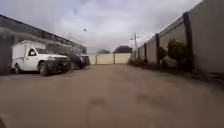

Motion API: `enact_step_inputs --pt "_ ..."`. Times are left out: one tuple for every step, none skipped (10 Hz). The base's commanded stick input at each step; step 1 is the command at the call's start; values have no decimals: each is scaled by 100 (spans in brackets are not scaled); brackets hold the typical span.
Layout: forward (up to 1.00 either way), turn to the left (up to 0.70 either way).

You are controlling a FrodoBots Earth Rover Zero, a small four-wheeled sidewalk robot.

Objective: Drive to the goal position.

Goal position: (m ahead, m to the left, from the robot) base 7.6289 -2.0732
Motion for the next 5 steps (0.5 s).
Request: enact_step_inputs --pt "70 11" --pt "70 14" --pt "70 13" --pt "70 2" --pt "70 15"
